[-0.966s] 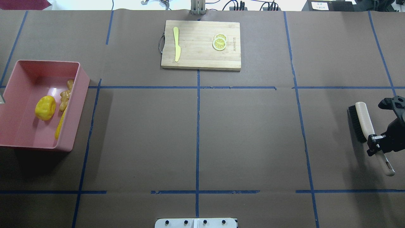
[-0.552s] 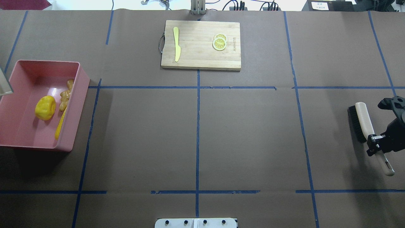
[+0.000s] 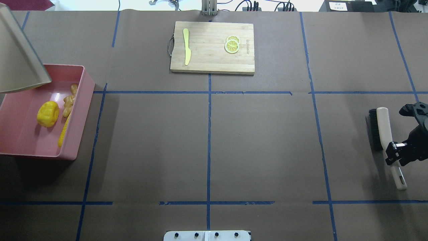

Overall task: Sweep and dump trash into bin
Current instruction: 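Raise the empty dustpan with the left gripper while the right lowers the brush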

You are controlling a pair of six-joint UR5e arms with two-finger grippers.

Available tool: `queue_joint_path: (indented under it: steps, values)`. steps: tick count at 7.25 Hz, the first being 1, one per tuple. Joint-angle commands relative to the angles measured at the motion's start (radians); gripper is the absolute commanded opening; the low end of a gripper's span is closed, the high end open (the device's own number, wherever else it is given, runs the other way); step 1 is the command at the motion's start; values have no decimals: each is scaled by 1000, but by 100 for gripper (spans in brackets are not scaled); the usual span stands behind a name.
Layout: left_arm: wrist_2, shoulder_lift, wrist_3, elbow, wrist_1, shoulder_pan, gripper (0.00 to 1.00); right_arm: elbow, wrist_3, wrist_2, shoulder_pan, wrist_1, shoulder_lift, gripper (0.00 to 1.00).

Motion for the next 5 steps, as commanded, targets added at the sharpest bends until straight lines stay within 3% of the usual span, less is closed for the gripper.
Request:
queue_joint_path:
  steps: [1, 3, 5]
  values:
    - [-120, -75, -49, 3, -2, 2, 8, 3, 4, -3, 1, 2, 0, 99]
    - [-212, -152, -69, 7, -3, 4, 8, 31, 3, -11, 23, 3, 3, 99]
    - [-264, -163, -64, 12, -64, 104, 8, 98, 0, -11, 137, 3, 3, 99]
